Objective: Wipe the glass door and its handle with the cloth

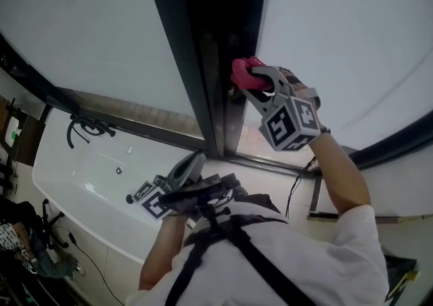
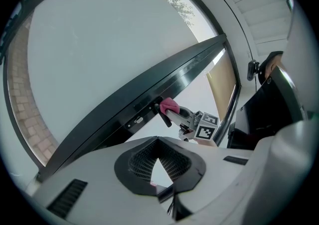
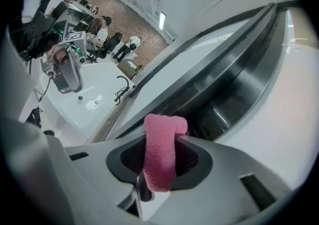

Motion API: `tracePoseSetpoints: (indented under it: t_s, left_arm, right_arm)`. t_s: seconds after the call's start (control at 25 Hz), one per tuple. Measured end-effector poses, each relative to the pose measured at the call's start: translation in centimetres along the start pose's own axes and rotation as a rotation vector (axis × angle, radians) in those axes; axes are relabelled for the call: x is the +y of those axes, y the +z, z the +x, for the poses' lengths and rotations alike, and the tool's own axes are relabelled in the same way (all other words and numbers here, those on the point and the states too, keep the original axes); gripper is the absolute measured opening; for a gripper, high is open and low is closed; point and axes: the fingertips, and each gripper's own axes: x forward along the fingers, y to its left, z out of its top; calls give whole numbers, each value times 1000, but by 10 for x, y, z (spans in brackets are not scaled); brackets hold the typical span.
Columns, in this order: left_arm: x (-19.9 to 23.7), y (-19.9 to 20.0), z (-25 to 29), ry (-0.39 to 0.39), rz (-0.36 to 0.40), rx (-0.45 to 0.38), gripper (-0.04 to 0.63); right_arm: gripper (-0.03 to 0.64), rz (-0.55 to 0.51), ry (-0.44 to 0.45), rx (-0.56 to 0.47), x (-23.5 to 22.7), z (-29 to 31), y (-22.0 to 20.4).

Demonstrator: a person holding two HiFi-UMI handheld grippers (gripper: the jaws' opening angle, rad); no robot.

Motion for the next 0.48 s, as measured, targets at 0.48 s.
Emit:
tracePoseSetpoints:
  t_s: [0.48]
  left_arm:
    - [-2, -1, 2, -11, -2, 6, -8]
  right_arm:
    - [112, 310, -202, -14, -10, -67, -51]
